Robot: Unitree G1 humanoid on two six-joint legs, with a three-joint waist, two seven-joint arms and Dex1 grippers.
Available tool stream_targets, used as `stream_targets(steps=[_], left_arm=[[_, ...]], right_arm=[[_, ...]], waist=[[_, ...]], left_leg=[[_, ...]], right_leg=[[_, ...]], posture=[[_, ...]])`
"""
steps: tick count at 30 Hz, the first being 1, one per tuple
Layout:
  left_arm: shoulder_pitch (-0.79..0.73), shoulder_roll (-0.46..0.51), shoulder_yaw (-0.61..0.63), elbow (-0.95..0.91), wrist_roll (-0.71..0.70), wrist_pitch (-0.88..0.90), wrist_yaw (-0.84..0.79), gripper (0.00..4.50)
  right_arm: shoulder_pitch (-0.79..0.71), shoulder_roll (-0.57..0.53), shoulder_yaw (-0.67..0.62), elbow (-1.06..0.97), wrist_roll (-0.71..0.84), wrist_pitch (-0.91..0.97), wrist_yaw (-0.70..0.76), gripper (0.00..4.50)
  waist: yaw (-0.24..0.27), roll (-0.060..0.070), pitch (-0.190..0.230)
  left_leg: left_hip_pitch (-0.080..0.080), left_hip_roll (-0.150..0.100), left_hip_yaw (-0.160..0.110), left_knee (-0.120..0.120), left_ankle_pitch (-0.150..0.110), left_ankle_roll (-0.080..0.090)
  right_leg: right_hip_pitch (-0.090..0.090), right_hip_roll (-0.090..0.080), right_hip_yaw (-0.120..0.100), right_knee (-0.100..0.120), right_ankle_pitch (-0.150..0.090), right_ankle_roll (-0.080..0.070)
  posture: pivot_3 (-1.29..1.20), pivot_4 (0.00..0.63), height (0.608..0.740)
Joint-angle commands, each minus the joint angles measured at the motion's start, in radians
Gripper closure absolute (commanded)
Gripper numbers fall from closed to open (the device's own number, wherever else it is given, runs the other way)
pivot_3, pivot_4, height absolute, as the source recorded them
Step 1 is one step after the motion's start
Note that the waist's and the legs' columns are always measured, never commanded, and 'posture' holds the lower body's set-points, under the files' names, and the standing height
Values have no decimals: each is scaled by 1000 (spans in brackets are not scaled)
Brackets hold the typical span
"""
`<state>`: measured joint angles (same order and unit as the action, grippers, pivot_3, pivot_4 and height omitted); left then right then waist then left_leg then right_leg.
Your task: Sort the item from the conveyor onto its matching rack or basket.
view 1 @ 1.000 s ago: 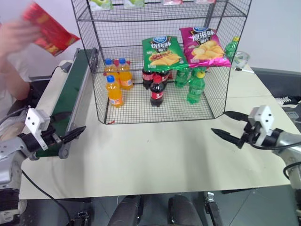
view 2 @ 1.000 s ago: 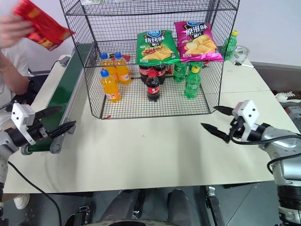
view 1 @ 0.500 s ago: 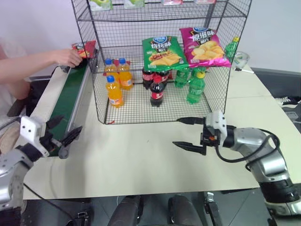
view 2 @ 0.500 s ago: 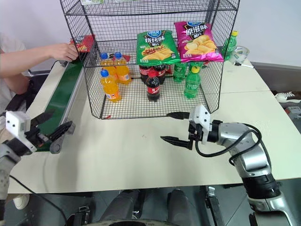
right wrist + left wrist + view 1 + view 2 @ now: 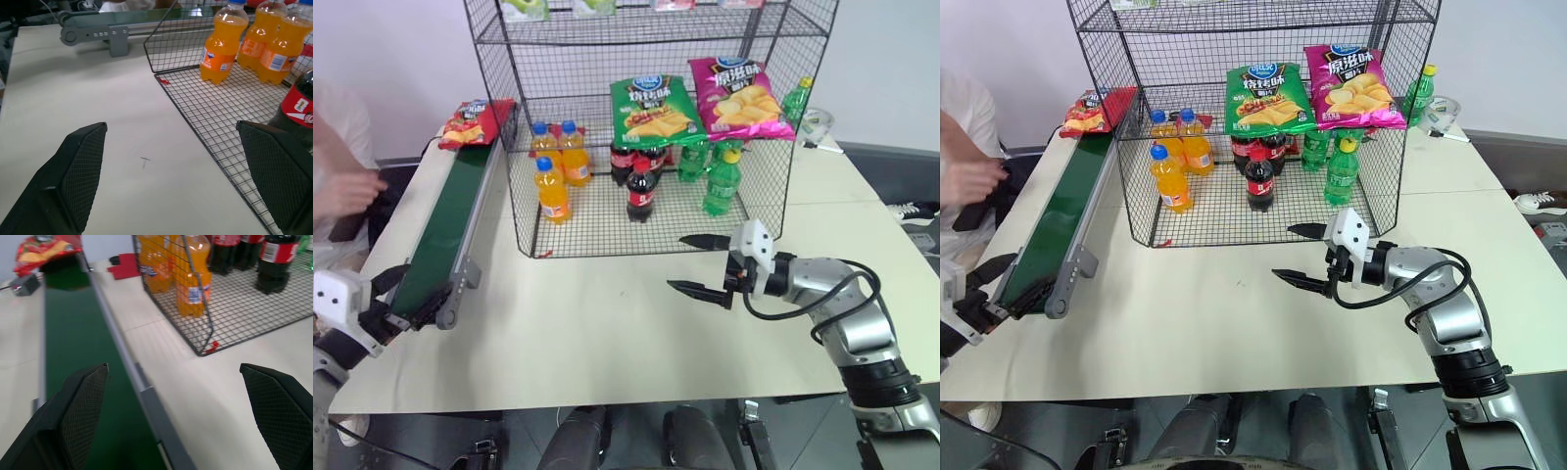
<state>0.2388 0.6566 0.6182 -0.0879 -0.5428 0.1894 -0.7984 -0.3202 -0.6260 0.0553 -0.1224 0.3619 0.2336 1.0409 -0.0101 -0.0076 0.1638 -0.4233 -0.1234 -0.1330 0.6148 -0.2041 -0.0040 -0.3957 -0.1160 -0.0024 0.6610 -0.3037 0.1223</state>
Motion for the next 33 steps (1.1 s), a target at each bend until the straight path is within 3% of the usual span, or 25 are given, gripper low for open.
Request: stream_targets(steps=[1, 6, 10, 19, 21, 31, 33], left_arm=[[49, -36, 73, -28, -40, 10, 35, 0], [83, -51, 94, -19, -22, -32, 51, 0], [50, -64, 143, -26, -173, 98, 93, 0], [60, -101, 202, 15, -296, 253, 181, 0], [75, -103, 182, 0, -266, 228, 164, 0], [67, 0, 122, 143, 249, -540, 68, 0], [85, 34, 118, 218, 410, -708, 140, 0]], right_arm=[[-12, 24, -5, 26, -50, -118, -24, 93], [-31, 45, -13, 43, 35, -68, 32, 93], [-48, 48, -14, 57, 57, -36, 46, 93], [-69, 59, -12, 73, 38, -54, 37, 93], [-75, 60, -12, 74, 42, -47, 37, 93], [-80, 62, -18, 85, 38, -60, 27, 93], [-82, 64, -15, 88, 33, -67, 25, 93]], waist=[[-2, 0, 0], [2, -1, 0], [4, -1, 0], [-2, -1, 0], [-1, -1, 0], [3, -2, -1], [-1, -2, -1]], left_leg=[[0, 0, 0, 0, 0, 0], [0, 0, 0, 0, 0, 0], [0, 0, 0, 0, 0, 0], [0, 0, 0, 0, 0, 0], [0, 0, 0, 0, 0, 0], [0, 0, 0, 0, 0, 0], [0, 0, 0, -1, 0, 0]], right_leg=[[0, 0, 0, 0, 0, 0], [0, 0, 0, 0, 0, 0], [0, 0, 0, 0, -1, -3], [0, 1, 0, 0, 0, 0], [0, 0, 0, 0, 0, -1], [0, 0, 0, -2, -1, -5], [0, 0, 0, -4, -1, -5]], posture=[[0, 150, 740], [0, 150, 740], [0, 150, 740], [0, 150, 740], [0, 150, 740], [0, 150, 740], [0, 150, 740]])
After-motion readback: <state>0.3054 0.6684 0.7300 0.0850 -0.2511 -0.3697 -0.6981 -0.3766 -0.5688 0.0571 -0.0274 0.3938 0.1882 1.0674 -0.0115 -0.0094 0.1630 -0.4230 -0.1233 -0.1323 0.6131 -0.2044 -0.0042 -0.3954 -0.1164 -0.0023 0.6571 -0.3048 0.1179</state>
